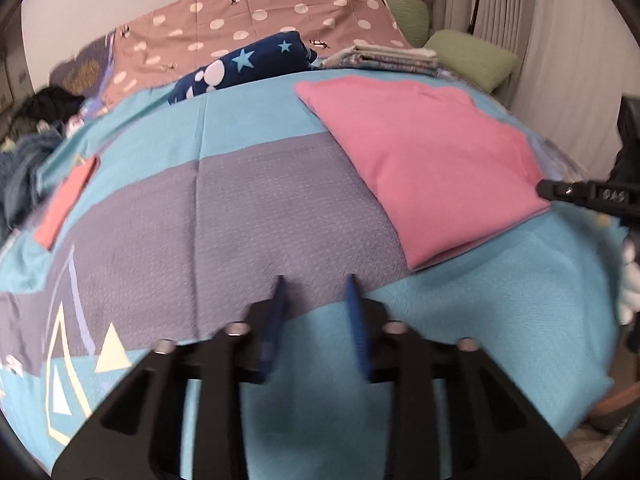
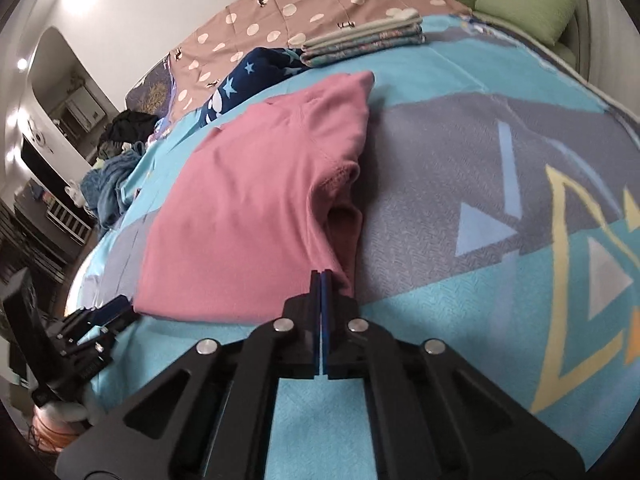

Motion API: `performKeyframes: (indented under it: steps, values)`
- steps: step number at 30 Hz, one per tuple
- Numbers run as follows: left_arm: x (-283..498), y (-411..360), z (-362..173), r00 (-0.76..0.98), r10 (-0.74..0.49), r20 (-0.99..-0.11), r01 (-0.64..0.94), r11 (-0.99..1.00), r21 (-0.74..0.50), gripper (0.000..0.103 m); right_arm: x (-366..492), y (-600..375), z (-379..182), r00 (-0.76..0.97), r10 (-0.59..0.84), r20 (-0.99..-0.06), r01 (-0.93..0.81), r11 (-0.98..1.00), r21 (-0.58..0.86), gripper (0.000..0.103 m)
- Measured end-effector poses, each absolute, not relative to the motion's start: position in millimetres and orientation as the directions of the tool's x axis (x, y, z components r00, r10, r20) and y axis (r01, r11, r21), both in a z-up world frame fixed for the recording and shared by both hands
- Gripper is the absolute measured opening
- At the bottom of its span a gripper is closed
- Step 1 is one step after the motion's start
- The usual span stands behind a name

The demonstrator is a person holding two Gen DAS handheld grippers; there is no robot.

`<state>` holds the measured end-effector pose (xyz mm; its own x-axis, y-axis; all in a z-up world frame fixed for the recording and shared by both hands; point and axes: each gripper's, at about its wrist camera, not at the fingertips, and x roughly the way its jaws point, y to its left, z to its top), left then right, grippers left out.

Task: Fold small clothes

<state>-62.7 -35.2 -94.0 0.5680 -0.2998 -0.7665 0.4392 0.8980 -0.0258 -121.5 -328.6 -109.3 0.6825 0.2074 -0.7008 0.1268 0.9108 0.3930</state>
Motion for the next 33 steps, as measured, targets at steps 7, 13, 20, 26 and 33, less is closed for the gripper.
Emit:
performKeyframes:
  steps: [7,13,20,26,33]
  values:
    - [-50.4,-62.9,-58.1,0.523,-0.564,-0.639,0.607,0.773,-0.185,0.011,-108.2,-299.7,-72.6,0.757,0.248,-0.604,-0.033,0.938,0.344,0.007]
    - [-24.9,-95.0,-108.5,0.436,-0.515,-0.738,0.602,0.776,-0.186,0.017,-78.0,-318.4,-116.6,0.666,0.174,-0.725,0.112,0.938,0.328,0.000]
    - [-23.7,-79.7,-108.8,0.376,-0.576,-0.726,0.600,0.748,-0.283,0.023,-88.8,-329.3,-114.0,0.681,0.222,-0.698,0.096,0.918,0.385,0.000]
    - [-33.0,-101.1,-104.5,0.348,-0.576,-0.740,0.674,0.702,-0.229,0.062,-76.3,-316.1,-102.4,0.690,0.197,-0.696,0.043,0.949,0.311,0.008]
    - [-45.8,-133.4,-106.8,0.404,-0.500,-0.766,0.709,0.700,-0.083,0.085,-70.1,-317.7,-115.2,0.665,0.199,-0.720,0.061,0.946,0.318,0.008]
